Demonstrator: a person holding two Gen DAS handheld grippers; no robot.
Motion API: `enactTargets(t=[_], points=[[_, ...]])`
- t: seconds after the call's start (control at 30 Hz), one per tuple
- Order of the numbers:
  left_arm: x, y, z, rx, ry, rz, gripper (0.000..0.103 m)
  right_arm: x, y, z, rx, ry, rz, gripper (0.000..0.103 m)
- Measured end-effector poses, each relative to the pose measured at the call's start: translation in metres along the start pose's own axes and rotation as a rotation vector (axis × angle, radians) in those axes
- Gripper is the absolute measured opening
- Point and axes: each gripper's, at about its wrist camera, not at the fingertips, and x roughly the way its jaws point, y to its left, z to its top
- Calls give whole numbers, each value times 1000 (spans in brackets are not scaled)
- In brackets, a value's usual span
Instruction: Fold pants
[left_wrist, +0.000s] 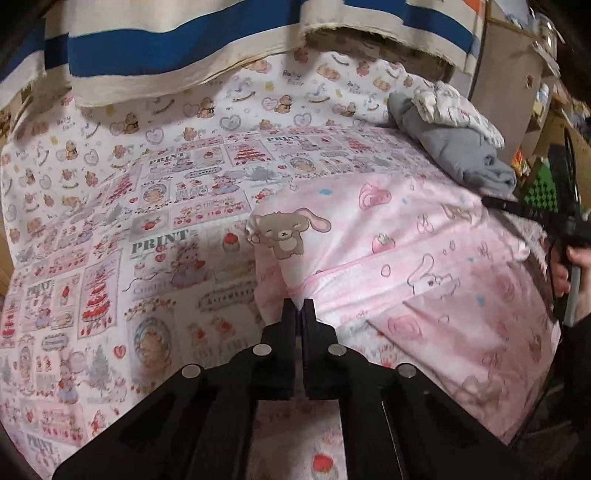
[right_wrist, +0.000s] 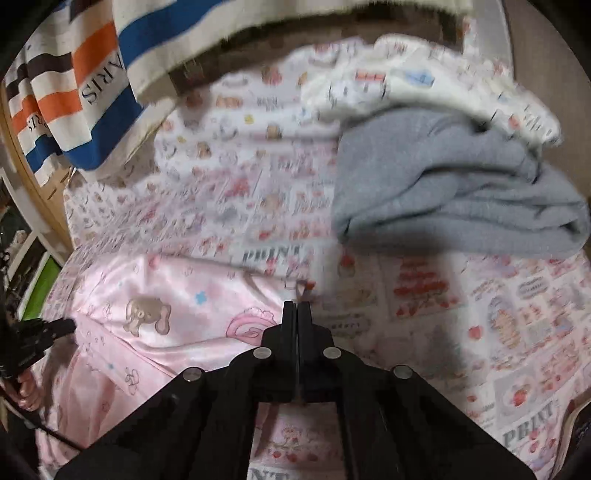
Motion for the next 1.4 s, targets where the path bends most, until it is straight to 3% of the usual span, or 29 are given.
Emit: enactTargets(t=[0.1, 0.17, 0.3, 0.4, 0.53, 0.67, 0.77, 0.83, 0.97, 1.2, 1.27, 1.37, 1.4], points=[[-4, -7, -3, 41, -14, 38, 3, -7, 4, -4, -27, -21, 6, 0], [-7, -10, -5, 62, -29, 62, 4, -17, 9, -8, -58, -61, -46, 0], [-20, -10, -12, 42, -67, 49, 16, -53, 11, -23, -103, -164, -115, 1], [-33, -14, -20, 44, -117, 58, 22, -76, 13, -37, -100, -152, -3, 7], [-53, -32, -40, 74, -225, 137, 28, -100, 33, -61, -149, -181, 33, 29], [-68, -50, -65, 46, -305, 179, 33, -119, 56, -90, -194, -248, 53, 30], [-76, -66, -84, 45, -339, 174, 44, -126, 67, -105, -169, -264, 142, 30], [-78, -76, -95, 50, -335, 148, 49, -128, 76, -111, -177, -266, 185, 30], [-79, -94, -110, 47, -294, 58, 51, -126, 98, -115, -232, -281, 183, 30], [-58, -120, -112, 50, -224, 24, 51, -123, 104, -119, -252, -284, 210, 30], [-51, -123, -109, 41, -203, 28, 34, -124, 105, -124, -272, -297, 202, 30], [-46, -124, -104, 29, -189, -24, 11, -126, 108, -130, -316, -308, 201, 30], [-46, -124, -101, 24, -186, -35, 10, -126, 109, -133, -340, -304, 211, 30]])
